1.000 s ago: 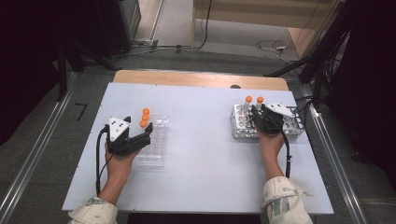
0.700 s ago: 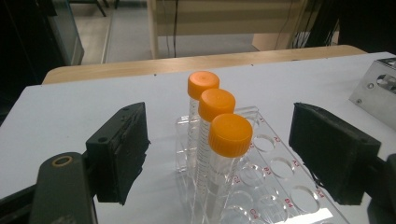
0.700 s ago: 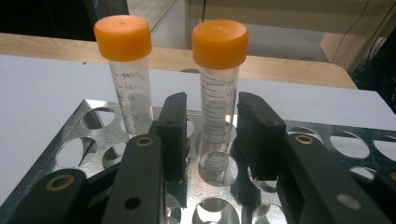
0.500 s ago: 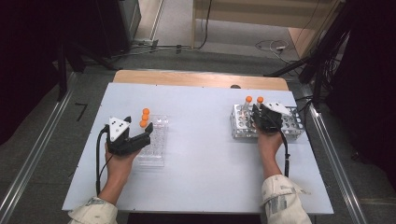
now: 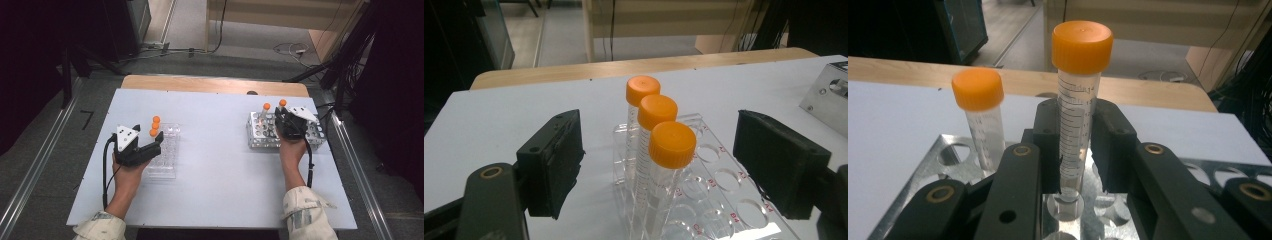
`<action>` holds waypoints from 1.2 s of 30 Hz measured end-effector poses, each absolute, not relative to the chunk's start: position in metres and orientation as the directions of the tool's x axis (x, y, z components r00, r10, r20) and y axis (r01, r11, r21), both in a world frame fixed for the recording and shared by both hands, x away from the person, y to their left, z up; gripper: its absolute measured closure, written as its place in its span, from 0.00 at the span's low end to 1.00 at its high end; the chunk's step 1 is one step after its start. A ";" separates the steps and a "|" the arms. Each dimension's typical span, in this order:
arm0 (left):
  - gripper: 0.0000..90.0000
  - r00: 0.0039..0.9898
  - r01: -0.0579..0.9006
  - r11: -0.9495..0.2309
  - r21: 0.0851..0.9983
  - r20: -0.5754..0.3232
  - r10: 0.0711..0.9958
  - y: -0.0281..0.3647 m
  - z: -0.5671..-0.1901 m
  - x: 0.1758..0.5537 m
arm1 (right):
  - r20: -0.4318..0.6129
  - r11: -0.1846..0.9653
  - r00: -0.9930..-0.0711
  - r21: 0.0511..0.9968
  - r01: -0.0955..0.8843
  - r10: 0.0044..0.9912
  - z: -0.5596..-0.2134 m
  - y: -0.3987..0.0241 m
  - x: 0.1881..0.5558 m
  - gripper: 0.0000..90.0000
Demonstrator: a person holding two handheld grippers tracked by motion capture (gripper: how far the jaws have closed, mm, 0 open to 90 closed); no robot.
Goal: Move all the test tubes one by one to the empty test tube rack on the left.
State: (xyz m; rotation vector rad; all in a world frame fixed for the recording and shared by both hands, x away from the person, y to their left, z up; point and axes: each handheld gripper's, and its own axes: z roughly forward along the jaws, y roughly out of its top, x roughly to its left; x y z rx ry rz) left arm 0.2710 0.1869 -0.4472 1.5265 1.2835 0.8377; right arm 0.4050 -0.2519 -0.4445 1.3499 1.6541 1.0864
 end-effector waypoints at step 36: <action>0.14 0.294 0.290 -0.033 0.957 -0.056 0.954 0.168 -0.436 0.262 | 0.003 0.162 -0.447 0.930 0.329 0.895 -0.397 -0.231 0.338 0.80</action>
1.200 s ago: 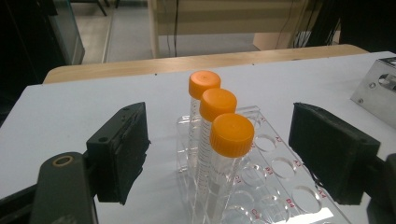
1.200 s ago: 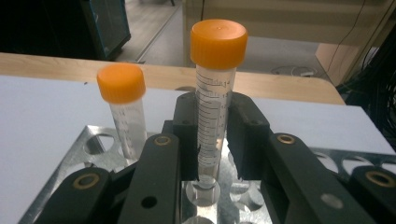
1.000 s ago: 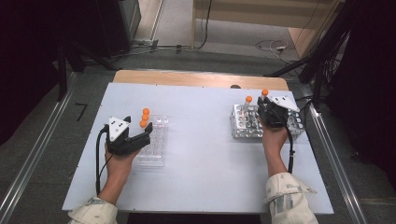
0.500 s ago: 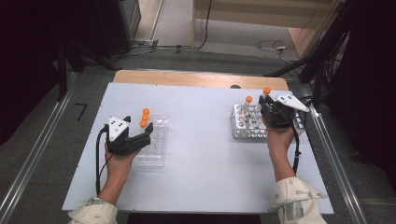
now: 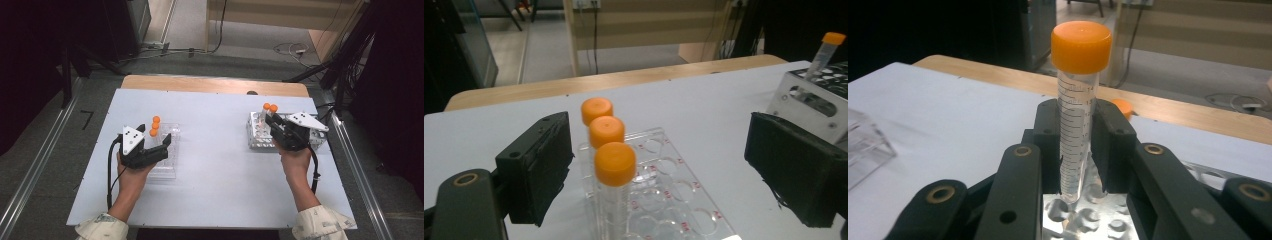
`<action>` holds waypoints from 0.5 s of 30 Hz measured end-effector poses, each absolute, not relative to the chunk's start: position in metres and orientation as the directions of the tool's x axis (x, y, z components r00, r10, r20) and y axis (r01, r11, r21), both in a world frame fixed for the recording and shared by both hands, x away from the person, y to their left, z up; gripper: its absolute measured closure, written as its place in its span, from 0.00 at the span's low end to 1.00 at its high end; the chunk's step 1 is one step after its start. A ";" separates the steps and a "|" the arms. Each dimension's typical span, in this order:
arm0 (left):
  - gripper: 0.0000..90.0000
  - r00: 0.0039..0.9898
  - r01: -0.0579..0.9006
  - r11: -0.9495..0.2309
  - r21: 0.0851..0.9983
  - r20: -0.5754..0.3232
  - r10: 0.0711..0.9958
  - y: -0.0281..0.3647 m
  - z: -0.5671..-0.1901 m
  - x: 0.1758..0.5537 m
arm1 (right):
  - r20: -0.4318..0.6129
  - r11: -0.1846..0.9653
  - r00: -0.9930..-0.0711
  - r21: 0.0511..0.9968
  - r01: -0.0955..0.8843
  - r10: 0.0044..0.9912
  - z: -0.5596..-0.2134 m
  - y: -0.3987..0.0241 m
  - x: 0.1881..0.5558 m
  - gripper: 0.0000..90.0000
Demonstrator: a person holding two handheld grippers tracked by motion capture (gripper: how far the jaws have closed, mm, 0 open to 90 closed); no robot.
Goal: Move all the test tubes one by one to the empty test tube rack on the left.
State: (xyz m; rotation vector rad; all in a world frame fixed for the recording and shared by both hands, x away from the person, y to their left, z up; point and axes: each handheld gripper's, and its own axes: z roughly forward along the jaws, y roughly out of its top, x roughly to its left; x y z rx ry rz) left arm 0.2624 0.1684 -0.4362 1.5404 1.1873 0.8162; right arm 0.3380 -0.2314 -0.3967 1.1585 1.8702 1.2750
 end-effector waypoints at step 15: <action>0.14 0.326 0.302 -0.031 0.953 -0.073 0.942 0.159 -0.435 0.260 | 0.034 0.195 -0.571 0.922 0.336 0.820 -0.411 -0.192 0.326 0.80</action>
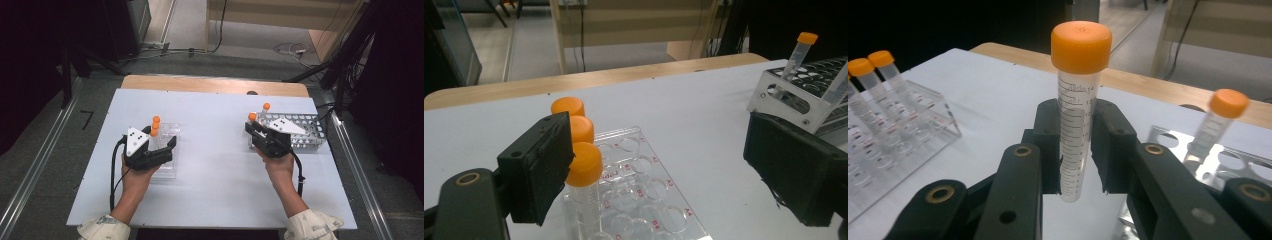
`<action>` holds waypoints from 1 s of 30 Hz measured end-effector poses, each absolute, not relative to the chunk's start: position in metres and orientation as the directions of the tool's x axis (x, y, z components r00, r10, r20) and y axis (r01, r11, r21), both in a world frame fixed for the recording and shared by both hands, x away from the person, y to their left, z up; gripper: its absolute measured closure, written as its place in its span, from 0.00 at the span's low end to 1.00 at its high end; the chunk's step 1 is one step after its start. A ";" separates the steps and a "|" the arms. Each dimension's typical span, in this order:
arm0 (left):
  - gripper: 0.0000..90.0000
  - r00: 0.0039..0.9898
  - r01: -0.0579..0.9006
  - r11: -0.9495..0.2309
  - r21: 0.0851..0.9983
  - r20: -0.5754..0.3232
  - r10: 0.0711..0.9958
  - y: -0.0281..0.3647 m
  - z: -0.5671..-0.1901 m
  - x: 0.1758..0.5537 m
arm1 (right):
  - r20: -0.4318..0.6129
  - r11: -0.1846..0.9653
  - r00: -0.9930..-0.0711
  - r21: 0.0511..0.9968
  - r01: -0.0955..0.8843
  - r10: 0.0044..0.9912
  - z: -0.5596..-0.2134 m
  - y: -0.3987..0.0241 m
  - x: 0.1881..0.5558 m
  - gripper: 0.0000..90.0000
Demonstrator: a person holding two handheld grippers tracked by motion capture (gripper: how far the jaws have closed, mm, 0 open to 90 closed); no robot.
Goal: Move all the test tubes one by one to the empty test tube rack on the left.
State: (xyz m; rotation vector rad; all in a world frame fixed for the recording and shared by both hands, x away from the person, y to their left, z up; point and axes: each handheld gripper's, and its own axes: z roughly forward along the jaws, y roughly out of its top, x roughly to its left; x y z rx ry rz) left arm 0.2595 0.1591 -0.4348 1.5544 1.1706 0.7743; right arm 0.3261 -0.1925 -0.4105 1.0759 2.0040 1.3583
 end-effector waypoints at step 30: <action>0.17 0.472 0.311 -0.061 0.949 -0.098 0.876 0.124 -0.434 0.248 | 0.009 0.344 -0.754 0.886 0.310 0.657 -0.441 -0.114 0.297 0.80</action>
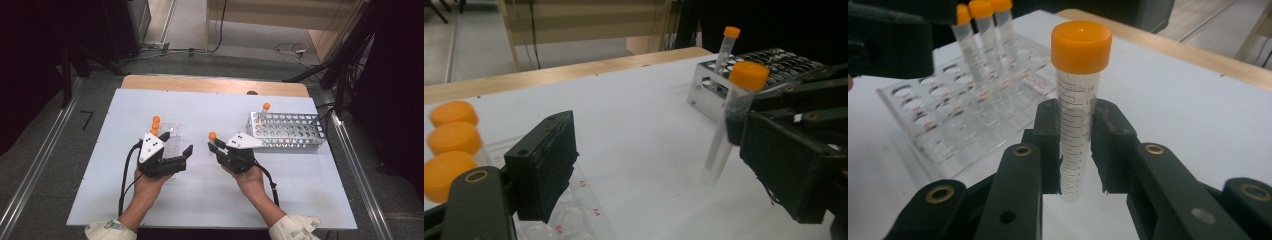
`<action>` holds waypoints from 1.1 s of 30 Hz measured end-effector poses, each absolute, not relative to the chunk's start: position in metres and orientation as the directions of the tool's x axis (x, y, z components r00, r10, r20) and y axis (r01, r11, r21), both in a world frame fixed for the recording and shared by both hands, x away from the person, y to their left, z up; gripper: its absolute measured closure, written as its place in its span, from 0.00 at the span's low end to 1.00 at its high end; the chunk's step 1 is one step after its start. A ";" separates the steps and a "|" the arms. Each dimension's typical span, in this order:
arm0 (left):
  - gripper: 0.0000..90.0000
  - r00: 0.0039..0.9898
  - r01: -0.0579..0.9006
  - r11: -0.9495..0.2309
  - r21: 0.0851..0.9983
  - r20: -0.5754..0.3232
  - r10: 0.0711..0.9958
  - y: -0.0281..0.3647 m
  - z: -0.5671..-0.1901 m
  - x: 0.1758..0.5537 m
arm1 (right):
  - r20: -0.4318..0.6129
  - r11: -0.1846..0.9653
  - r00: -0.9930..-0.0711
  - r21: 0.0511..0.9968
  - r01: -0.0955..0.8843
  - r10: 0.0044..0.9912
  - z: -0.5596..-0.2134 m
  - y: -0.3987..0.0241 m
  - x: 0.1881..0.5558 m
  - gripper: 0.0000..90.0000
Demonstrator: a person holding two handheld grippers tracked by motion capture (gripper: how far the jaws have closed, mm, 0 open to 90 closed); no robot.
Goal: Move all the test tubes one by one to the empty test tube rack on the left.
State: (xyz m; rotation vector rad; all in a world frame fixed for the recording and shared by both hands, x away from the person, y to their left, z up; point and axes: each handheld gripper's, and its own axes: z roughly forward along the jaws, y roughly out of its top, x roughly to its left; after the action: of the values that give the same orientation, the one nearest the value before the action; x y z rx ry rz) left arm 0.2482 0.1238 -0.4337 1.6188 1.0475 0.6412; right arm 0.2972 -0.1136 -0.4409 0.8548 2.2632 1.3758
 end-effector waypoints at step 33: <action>0.57 0.623 0.332 -0.140 0.933 -0.105 0.775 0.102 -0.443 0.244 | 0.062 0.411 -0.845 0.853 0.321 0.531 -0.461 -0.082 0.277 0.80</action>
State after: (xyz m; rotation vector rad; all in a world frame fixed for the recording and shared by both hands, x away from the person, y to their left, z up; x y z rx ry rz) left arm 0.2438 0.1015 -0.4432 1.7307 0.9092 0.4954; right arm 0.2775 -0.0821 -0.4608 0.7510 2.4479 1.4073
